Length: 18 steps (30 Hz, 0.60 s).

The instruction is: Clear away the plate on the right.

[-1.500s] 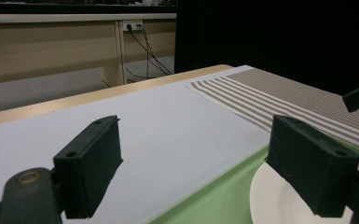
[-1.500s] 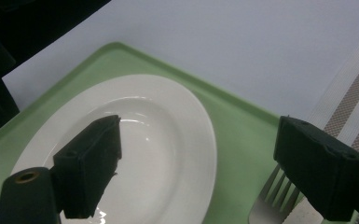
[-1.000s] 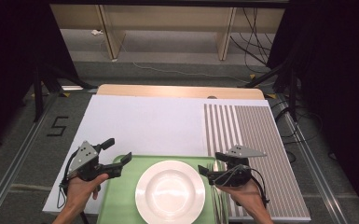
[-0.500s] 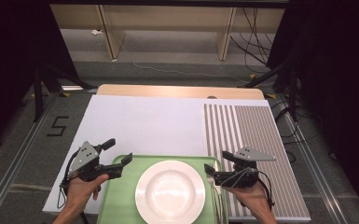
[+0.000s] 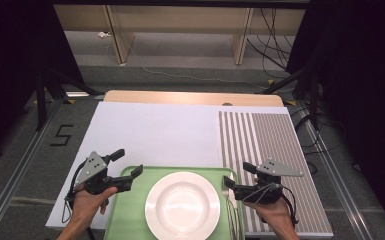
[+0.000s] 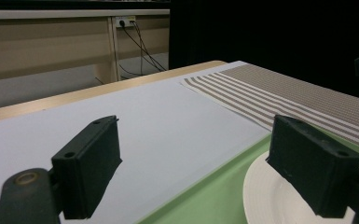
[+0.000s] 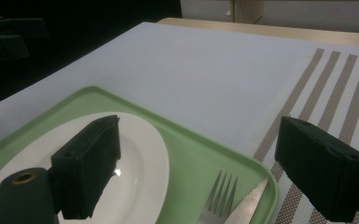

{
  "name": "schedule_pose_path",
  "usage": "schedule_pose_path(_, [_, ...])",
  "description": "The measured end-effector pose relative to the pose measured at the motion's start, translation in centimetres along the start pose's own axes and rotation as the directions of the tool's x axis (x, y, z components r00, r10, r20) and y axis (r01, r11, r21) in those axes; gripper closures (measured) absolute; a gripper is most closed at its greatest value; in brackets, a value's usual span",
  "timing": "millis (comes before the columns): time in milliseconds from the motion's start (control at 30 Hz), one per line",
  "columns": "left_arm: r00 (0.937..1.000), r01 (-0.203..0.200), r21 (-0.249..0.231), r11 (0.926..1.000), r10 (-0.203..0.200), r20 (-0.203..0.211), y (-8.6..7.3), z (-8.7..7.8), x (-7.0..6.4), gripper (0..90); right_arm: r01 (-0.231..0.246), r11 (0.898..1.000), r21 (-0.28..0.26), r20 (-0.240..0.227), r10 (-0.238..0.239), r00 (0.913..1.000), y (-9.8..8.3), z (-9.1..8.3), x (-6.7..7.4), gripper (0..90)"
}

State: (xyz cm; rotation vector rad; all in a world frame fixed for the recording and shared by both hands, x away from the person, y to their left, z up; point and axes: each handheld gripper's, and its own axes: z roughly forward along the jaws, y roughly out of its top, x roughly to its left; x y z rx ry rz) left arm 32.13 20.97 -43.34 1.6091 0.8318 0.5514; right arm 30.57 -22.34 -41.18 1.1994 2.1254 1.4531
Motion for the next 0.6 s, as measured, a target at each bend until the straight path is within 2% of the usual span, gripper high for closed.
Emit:
schedule_pose_path(100, [1.0000, -0.001, -0.001, 1.0000, 0.001, -0.001, 0.01, 0.00, 0.01, 16.1, 0.005, 1.000, -0.022, 0.001, -0.005, 1.0000, -0.05, 0.14, 0.00, 15.1])
schedule_pose_path(200, [1.0000, 0.000, -0.002, 1.0000, 0.000, -0.001, 0.00, 0.03, 0.02, 16.1, 0.004, 1.000, -0.005, 0.003, -0.004, 1.0000, 0.00, 0.04, -0.06, 15.1])
schedule_pose_path(233, [1.0000, -0.001, -0.002, 1.0000, 0.001, -0.002, 0.00, 0.03, 0.01, 16.1, 0.009, 1.000, -0.006, 0.021, -0.009, 0.9997, -0.02, 0.14, -0.09, 15.1])
schedule_pose_path(300, [1.0000, -0.002, -0.001, 1.0000, 0.002, -0.001, -0.01, 0.03, 0.00, 16.1, 0.000, 1.000, -0.010, 0.005, 0.000, 1.0000, 0.04, 0.00, -0.08, 15.1])
schedule_pose_path(600, [1.0000, -0.002, -0.001, 1.0000, 0.002, -0.001, 0.00, 0.04, 0.03, 16.1, -0.001, 1.000, -0.011, 0.006, 0.001, 1.0000, 0.04, 0.03, -0.10, 14.8])
